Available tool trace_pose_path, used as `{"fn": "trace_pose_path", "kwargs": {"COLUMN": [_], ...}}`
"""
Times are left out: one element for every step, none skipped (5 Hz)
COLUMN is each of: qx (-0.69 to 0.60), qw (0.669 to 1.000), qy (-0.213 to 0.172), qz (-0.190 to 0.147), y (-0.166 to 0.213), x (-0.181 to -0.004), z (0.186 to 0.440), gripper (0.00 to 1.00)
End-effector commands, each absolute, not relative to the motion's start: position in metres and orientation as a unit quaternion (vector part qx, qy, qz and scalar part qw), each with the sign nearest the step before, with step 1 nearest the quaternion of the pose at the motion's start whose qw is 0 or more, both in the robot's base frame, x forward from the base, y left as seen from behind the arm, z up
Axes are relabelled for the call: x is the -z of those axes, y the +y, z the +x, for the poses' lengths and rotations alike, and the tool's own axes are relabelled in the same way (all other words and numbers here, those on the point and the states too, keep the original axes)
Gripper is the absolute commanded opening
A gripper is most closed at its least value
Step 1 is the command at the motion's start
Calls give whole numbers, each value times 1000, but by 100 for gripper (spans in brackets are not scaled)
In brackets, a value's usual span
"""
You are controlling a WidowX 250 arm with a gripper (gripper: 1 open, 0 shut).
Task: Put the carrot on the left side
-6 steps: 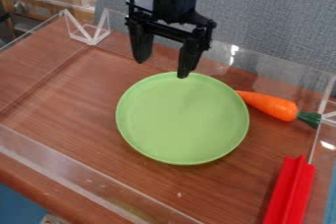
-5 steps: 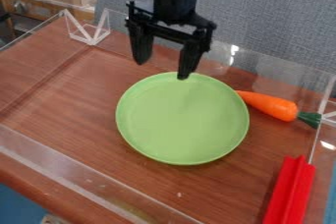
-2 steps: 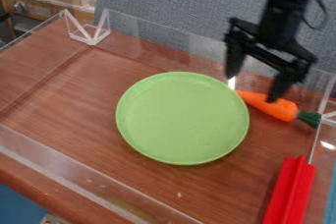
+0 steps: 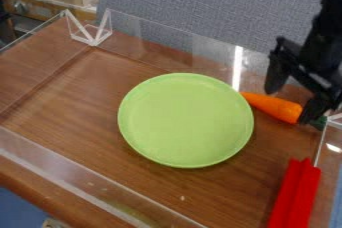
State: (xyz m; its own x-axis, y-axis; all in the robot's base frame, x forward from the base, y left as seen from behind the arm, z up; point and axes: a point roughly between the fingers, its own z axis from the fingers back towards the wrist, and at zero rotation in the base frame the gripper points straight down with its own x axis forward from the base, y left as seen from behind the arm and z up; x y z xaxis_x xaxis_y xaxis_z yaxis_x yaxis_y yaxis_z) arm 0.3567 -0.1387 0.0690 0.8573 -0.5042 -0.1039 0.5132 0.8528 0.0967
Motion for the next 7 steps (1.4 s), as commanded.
{"fn": "trace_pose_path", "kwargs": {"qx": [291, 292, 286, 312, 307, 299, 355], "qw": [955, 954, 951, 943, 945, 948, 929], "qy": [0, -32, -93, -83, -77, -69, -65], "qz": [60, 62, 75, 82, 85, 87, 82], "y": [-147, -135, -122, -117, -116, -116, -113], "x": [-68, -80, -113, -110, -109, -106, -97], "z": [380, 363, 348, 353, 371, 387, 386], "gripper": [100, 100, 100, 100, 100, 100, 100]}}
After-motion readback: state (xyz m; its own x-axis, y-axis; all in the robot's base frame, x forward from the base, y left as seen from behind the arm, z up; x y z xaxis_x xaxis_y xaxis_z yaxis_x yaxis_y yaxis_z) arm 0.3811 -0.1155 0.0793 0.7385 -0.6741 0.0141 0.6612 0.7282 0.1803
